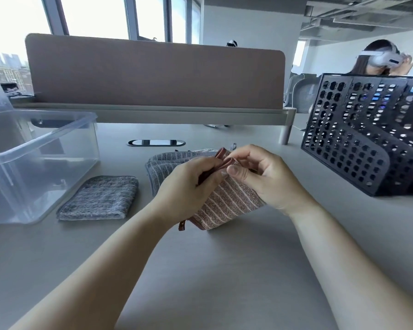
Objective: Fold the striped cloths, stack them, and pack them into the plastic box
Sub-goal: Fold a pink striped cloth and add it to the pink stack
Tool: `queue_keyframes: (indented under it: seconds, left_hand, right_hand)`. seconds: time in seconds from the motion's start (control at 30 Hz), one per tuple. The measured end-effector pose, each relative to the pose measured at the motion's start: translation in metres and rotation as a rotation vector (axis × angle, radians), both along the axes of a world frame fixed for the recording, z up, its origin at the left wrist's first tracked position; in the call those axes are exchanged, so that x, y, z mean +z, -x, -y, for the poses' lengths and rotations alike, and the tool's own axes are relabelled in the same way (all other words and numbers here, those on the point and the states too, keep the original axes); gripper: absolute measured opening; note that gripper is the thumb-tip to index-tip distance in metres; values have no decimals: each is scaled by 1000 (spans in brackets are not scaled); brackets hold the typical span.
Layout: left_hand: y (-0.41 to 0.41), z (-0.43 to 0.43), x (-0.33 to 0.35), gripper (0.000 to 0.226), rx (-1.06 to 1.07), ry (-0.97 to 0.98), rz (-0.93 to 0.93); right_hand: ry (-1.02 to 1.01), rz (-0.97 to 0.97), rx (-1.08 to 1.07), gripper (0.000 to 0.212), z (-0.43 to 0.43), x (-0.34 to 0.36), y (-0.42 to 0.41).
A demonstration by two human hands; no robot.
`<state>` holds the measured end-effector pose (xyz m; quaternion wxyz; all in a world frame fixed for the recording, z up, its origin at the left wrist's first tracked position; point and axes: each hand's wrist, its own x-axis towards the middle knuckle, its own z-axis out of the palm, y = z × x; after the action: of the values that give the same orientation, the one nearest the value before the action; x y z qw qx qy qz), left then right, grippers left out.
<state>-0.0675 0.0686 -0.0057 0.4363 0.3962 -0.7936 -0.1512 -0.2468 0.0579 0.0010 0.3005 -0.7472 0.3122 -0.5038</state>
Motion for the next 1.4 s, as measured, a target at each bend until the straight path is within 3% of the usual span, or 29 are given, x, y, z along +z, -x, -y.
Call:
queue_keyframes:
  seconds: [0.23, 0.4, 0.57, 0.73, 0.9, 1.03, 1.23, 1.33, 1.4]
  left_hand:
    - [-18, 4, 8, 16, -25, -164, -31]
    - [-25, 3, 12, 11, -60, -322, -64]
    - [-21, -1, 14, 16, 72, -294, -91]
    - [-22, 0, 15, 28, 64, -260, -136]
    - [-21, 0, 17, 39, -79, -410, -37]
    - [-9, 2, 14, 13, 39, -191, -6]
    - [-26, 8, 13, 13, 72, -278, -284]
    - [-31, 11, 12, 14, 62, -283, -321]
    - [-34, 12, 11, 12, 68, -282, -307]
  right_hand:
    - [32, 166, -165, 11, 4, 2, 12]
    - [8, 181, -223, 6, 6, 0, 16]
    - [-1, 187, -267, 7, 8, -1, 18]
    - [6, 164, -313, 8, 8, -2, 16]
    - [42, 92, -258, 9, 5, -3, 5]
    - [43, 16, -178, 12, 5, -5, -8]
    - [-314, -133, 127, 31, 6, -7, 14]
    - [-341, -217, 92, 28, 9, -13, 15]
    - [-304, -229, 16, 40, 9, -15, 16]
